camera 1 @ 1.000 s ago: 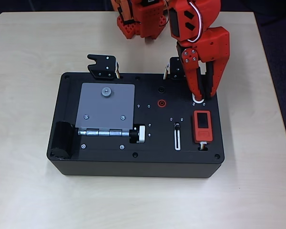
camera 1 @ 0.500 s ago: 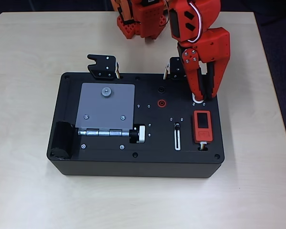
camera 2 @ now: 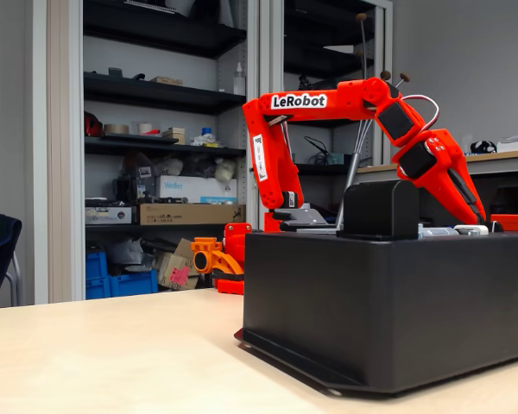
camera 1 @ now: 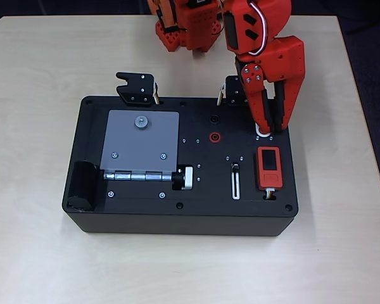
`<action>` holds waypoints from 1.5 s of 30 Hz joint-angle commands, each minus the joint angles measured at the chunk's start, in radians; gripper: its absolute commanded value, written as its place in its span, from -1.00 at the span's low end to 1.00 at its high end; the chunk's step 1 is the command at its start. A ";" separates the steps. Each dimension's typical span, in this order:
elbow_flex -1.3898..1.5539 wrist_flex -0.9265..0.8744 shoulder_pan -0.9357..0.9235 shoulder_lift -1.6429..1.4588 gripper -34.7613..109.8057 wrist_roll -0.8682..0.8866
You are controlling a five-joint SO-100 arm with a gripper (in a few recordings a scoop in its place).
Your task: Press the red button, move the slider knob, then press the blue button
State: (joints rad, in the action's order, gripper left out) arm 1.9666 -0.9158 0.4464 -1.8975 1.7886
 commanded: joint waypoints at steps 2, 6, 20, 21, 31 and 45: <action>0.023 -0.003 0.020 -0.029 -0.48 0.025; 0.034 0.006 0.020 -0.034 -0.48 0.025; -0.017 -0.038 0.008 -0.034 -0.48 -0.011; -0.057 -0.075 0.000 -0.028 -0.48 -0.026; -0.440 -0.319 -0.083 0.087 -0.48 -0.235; -0.442 -0.314 -0.183 0.150 -0.48 -0.232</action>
State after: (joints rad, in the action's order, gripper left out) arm 1.5202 -1.2287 0.2684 -1.7411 1.5202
